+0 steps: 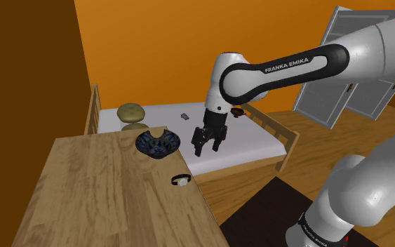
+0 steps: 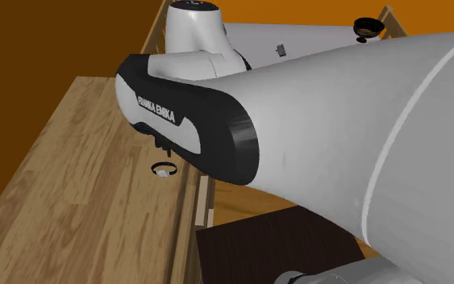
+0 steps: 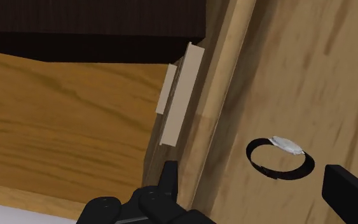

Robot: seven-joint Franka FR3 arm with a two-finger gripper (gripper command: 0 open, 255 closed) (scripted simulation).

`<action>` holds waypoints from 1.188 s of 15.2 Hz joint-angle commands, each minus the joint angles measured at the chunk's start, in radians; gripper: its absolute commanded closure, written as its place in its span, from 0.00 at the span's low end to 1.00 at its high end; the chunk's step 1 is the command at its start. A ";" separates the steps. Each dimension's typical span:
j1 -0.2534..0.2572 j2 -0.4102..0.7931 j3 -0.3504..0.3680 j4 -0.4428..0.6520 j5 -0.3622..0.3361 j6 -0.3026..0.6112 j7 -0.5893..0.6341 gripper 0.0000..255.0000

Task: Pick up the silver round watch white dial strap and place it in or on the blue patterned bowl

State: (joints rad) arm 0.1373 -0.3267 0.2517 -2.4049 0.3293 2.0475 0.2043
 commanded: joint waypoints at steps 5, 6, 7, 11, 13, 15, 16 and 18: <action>0.034 0.199 0.072 0.093 0.031 0.129 0.099 0.00; 0.040 0.234 0.081 0.112 0.031 0.149 0.115 0.00; 0.046 0.269 0.091 0.133 0.030 0.167 0.132 0.00; 0.059 0.332 0.105 0.152 0.027 0.218 0.155 0.00; 0.063 0.349 0.109 0.143 0.027 0.245 0.156 0.00; 0.068 0.368 0.113 0.134 0.027 0.272 0.157 0.00; 0.071 0.382 0.116 0.128 0.027 0.294 0.158 0.00; 0.071 0.382 0.116 0.128 0.027 0.294 0.158 0.00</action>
State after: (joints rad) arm 0.2076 0.0537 0.3666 -2.2740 0.3552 2.3359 0.3627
